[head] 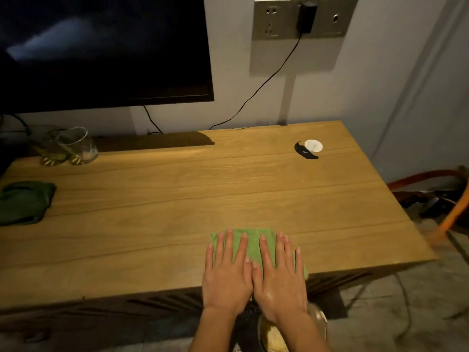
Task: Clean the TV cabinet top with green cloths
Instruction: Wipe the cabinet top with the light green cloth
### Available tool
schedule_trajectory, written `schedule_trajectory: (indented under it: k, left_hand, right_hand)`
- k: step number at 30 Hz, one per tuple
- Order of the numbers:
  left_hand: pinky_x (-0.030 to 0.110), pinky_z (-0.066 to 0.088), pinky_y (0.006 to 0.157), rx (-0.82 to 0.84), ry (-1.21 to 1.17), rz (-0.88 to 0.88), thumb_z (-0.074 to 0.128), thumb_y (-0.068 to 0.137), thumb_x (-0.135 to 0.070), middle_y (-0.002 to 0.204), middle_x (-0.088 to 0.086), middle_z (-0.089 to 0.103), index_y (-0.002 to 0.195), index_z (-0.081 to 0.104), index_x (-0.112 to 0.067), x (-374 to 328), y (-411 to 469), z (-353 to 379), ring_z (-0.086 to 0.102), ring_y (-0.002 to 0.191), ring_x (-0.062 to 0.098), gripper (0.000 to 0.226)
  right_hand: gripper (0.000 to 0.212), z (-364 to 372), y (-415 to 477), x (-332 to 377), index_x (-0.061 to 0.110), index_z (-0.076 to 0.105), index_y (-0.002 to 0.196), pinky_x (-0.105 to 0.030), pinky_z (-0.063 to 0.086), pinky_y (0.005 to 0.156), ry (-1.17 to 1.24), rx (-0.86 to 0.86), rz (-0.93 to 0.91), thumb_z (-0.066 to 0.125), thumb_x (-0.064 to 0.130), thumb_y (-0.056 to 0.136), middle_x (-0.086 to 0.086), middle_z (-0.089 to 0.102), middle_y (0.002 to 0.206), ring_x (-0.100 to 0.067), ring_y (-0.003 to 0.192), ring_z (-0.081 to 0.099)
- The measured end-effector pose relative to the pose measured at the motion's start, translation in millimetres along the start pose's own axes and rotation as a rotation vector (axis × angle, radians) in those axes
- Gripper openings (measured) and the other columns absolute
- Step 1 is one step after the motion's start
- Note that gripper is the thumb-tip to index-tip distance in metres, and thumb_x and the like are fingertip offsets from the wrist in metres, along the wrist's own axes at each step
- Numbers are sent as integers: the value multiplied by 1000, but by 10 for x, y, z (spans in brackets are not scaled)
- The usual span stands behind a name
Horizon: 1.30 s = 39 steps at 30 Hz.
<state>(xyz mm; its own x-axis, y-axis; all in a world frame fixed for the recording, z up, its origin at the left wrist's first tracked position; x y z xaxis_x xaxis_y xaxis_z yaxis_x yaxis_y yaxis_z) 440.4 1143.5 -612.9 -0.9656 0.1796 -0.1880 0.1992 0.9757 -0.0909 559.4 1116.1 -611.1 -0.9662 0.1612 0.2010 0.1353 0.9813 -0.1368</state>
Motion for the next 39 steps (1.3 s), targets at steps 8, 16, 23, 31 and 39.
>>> schedule_trajectory:
  k: [8,16,23,31,39]
  left_hand:
    - [44,-7,120,-15,6,-2,9,99,-45,163,0,-8,154,3,-34,-16,-22,-15,-18,148,18,56]
    - [45,-6,119,-22,-9,34,10,100,-46,163,0,-10,153,-2,-36,26,613,-56,-20,147,17,55]
    - [45,-7,120,-56,-13,64,6,99,-45,164,1,-4,154,4,-36,76,1933,-158,-15,149,18,56]
    - [47,-4,120,-66,-24,68,-1,97,-44,164,3,-3,155,4,-34,58,3428,-248,-11,150,20,59]
    - [48,-1,120,-86,-18,61,-2,96,-44,165,4,-1,155,8,-31,17,4053,-309,-7,150,23,61]
  right_hand:
    - [64,24,-17,3,26,7,156,-51,-4,120,21,-38,27,10,52,98,-12,-3,163,-27,151,-8]
    - [63,-5,581,17,31,-16,152,-50,-14,119,-15,17,49,-3,55,96,-9,-23,161,-23,146,-28]
    - [62,-167,1845,8,31,-11,155,-49,-11,120,-31,-56,77,-1,52,97,-9,-18,163,-21,148,-24]
    - [63,-362,3357,-51,33,-10,155,-49,-16,118,-72,-78,80,1,56,98,-9,-16,164,-20,149,-22]
    - [63,-464,4015,-83,31,-7,156,-52,-14,118,-102,-77,53,1,55,98,-11,-9,166,-23,151,-16]
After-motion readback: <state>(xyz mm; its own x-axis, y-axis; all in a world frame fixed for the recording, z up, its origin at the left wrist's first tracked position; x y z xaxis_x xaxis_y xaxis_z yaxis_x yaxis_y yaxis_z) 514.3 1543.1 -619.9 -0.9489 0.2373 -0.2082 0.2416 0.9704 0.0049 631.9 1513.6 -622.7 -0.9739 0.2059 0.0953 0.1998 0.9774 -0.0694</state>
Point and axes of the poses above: each hand's wrist, its own y-axis towards the middle knuckle, its own z-axis out of the palm, x = y × z, the point moved 5 cm from there along y, towards the middle knuckle
